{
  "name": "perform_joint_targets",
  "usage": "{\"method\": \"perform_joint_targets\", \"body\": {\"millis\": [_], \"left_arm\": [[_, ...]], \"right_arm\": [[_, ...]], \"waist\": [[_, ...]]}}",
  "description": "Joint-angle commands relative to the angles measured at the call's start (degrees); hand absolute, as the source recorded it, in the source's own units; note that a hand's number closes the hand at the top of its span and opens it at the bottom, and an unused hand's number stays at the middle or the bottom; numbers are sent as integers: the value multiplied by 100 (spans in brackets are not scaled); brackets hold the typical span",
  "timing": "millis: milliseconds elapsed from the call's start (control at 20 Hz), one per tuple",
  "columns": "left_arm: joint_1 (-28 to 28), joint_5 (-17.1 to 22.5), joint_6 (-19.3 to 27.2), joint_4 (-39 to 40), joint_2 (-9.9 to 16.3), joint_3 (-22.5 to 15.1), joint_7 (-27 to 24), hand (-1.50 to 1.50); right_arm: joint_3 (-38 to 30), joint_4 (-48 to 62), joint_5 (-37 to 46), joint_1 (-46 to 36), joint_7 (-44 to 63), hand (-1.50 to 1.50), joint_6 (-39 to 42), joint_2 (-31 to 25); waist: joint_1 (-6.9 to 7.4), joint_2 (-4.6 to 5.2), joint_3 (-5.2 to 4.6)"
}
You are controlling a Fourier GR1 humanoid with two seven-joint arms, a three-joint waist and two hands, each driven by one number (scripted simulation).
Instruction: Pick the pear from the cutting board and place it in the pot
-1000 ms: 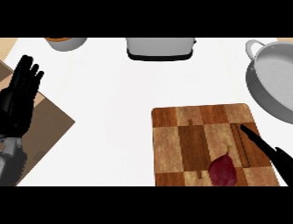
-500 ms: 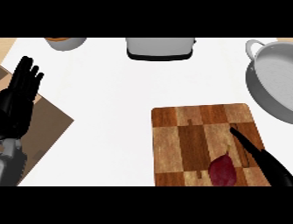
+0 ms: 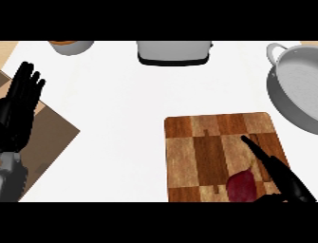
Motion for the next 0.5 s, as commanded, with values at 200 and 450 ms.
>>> {"method": "perform_joint_targets", "body": {"millis": [200, 450], "left_arm": [[-170, -214, 147, -157, -156, 7, 509, 0], [54, -281, -110, 190, -251, 116, -22, 0]], "right_arm": [[271, 272, 842, 106, -1039, 150, -351, 89], [-4, 892, 853, -164, -1397, 150, -220, 118]], "waist": [[-4, 13, -14], [9, 18, -14]]}}
